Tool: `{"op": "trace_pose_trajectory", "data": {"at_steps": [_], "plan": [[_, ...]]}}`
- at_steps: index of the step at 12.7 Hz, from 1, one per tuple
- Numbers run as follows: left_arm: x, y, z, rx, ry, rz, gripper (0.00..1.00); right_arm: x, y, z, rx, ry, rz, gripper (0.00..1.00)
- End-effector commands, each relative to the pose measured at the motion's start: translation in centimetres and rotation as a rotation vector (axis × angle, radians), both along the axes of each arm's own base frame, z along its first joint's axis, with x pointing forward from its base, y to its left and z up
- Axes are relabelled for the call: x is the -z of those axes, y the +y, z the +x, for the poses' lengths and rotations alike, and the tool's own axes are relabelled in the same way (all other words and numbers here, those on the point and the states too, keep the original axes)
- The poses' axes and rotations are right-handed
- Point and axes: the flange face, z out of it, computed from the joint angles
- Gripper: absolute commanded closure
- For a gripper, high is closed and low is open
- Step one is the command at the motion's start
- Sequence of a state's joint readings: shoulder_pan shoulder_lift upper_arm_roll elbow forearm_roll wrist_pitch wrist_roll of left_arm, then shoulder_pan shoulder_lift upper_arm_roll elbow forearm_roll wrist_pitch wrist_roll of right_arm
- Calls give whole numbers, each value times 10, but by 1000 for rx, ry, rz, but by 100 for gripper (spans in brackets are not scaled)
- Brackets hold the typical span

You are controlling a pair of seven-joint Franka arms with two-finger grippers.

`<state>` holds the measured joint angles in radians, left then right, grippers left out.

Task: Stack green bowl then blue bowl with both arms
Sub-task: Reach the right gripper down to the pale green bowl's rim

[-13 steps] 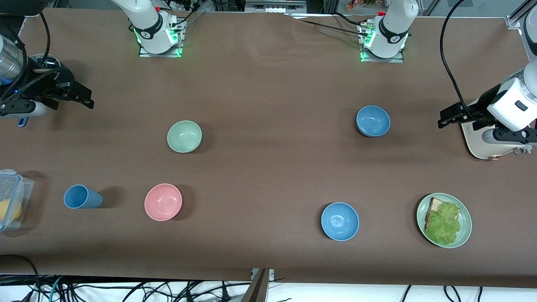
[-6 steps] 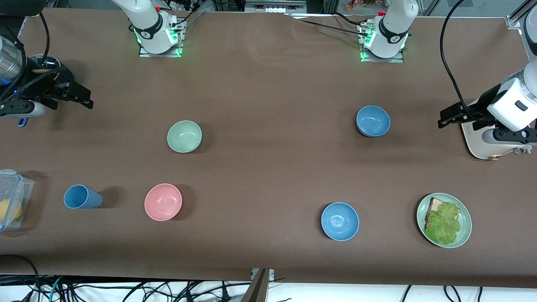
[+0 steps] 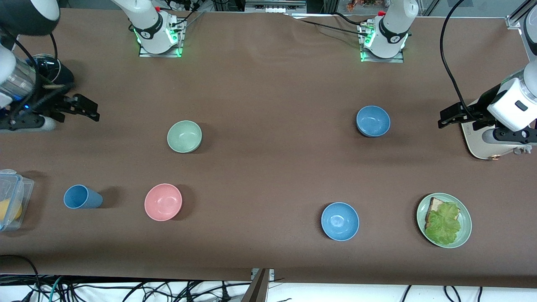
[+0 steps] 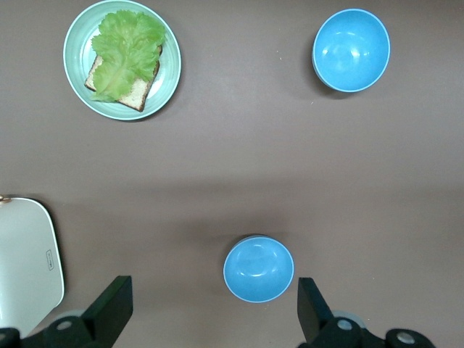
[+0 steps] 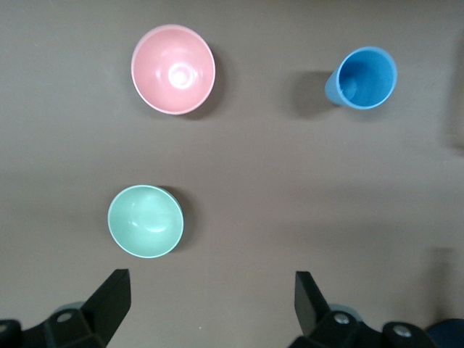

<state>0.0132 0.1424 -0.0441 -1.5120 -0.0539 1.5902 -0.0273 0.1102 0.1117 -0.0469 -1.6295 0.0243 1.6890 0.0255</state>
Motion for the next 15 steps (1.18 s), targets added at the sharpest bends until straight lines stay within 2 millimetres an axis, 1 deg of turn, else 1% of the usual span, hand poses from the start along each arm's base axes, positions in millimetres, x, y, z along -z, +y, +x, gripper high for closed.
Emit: {"op": "trace_pose_trajectory", "data": {"at_steps": [1, 2, 3, 4, 5, 6, 7, 8, 10, 11, 12, 13, 14, 15], "plan": [[-5, -1, 3, 16, 2, 19, 0, 67, 18, 18, -25, 119, -5, 0], [-5, -1, 3, 14, 2, 17, 0, 74, 23, 16, -45, 151, -6, 0], [-5, -1, 3, 14, 1, 17, 0, 76, 40, 11, -82, 158, -1, 0], [-5, -2, 3, 16, 2, 17, 0, 90, 55, 4, -101, 165, 6, 0], [-5, -1, 3, 16, 2, 17, 0, 109, 59, -2, -100, 129, 16, 0], [-5, -2, 3, 15, 1, 16, 0, 136, 64, -8, -101, 102, 26, 0], [-5, -2, 3, 17, 1, 15, 0, 160, 74, -18, -115, 83, 32, 0], [-5, -2, 3, 17, 1, 15, 0, 183, 77, -27, -118, 60, 33, 0], [-5, -3, 3, 15, 2, 14, 0, 251, 72, -53, -108, -16, 35, 0], [-5, -3, 3, 15, 1, 14, 0, 281, 69, -63, -101, -41, 35, 0], [-5, -3, 3, 15, 1, 14, 0, 303, 67, -69, -99, -39, 33, 1], [-5, -3, 3, 15, 1, 14, 0, 311, 67, -71, -95, -31, 32, 1], [-5, -3, 3, 15, 3, 13, 0, 314, 67, -72, -93, -25, 32, 2], [-5, -3, 3, 15, 1, 14, 0, 319, 67, -75, -94, -14, 31, 4]]}}
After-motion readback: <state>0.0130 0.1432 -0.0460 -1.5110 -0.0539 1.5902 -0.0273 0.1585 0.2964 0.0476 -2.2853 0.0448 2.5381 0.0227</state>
